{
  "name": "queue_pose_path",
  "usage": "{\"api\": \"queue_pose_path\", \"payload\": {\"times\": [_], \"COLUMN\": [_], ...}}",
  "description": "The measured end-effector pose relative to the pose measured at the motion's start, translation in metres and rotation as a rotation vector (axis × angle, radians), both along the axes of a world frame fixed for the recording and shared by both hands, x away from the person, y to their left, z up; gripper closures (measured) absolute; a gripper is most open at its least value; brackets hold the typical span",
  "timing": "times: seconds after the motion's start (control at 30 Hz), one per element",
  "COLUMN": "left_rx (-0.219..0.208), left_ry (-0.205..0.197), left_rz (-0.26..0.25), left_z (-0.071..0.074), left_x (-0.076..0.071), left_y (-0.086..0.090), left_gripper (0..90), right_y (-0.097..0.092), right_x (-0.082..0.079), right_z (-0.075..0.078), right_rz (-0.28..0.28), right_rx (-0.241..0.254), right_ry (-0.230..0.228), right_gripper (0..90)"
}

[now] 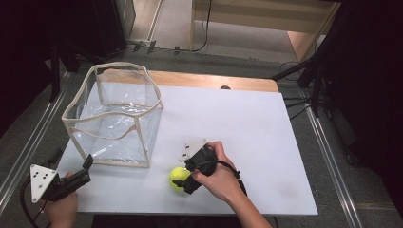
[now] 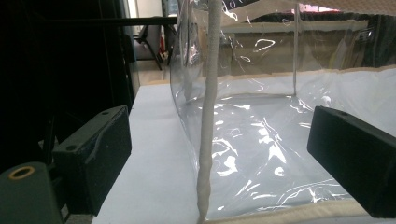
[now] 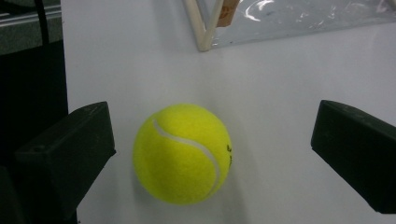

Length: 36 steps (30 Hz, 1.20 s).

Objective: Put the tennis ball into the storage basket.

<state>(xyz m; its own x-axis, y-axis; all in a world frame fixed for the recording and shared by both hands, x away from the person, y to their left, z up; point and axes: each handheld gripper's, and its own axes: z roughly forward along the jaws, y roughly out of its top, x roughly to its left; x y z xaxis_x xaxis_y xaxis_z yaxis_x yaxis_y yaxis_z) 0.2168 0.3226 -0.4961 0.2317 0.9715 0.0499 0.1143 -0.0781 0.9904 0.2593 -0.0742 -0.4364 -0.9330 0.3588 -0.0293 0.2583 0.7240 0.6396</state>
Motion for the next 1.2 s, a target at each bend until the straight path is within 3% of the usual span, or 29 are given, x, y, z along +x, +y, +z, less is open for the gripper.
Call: {"api": "queue_pose_path", "payload": {"times": [0.3,0.33,0.43,0.47,0.6,0.77,0.8,0.87,1.07,1.2], "left_rx": [0.0,0.001,0.002,-0.001,0.0,-0.001,-0.001,-0.003,-0.005,-0.005], "left_ry": [0.0,0.0,0.001,0.001,0.0,0.002,0.002,0.001,0.004,0.003], "left_rz": [-0.001,-0.001,0.0,0.001,-0.002,-0.003,-0.003,-0.003,0.001,0.001], "left_z": [0.0,0.0,0.0,0.0,0.0,0.0,0.0,0.0,0.0,0.0], "left_x": [0.0,0.0,0.0,0.0,0.0,0.0,0.0,0.0,0.0,0.0], "left_y": [0.0,0.0,0.0,0.0,0.0,0.0,0.0,0.0,0.001,0.001], "left_gripper": [6.8,6.8,6.8,6.8,6.8,6.8,6.8,6.8,6.8,6.8], "right_y": [0.014,0.016,0.017,0.019,0.022,0.023,0.025,0.027,0.029,0.03], "right_x": [0.005,0.005,0.005,0.004,0.005,0.008,0.007,0.007,0.007,0.008], "right_z": [-0.011,-0.015,-0.018,-0.02,-0.026,-0.031,-0.032,-0.034,-0.036,-0.038], "right_rz": [0.05,0.042,0.036,0.037,0.039,0.05,0.044,0.046,0.055,0.064], "right_rx": [-0.072,-0.097,-0.125,-0.146,-0.191,-0.207,-0.22,-0.234,-0.241,-0.247], "right_ry": [0.06,0.083,0.107,0.143,0.15,0.167,0.176,0.181,0.189,0.193], "right_gripper": [0.0,4.3,4.3,4.3,5.1,6.3,11.5,11.8,13.0,19.9]}}
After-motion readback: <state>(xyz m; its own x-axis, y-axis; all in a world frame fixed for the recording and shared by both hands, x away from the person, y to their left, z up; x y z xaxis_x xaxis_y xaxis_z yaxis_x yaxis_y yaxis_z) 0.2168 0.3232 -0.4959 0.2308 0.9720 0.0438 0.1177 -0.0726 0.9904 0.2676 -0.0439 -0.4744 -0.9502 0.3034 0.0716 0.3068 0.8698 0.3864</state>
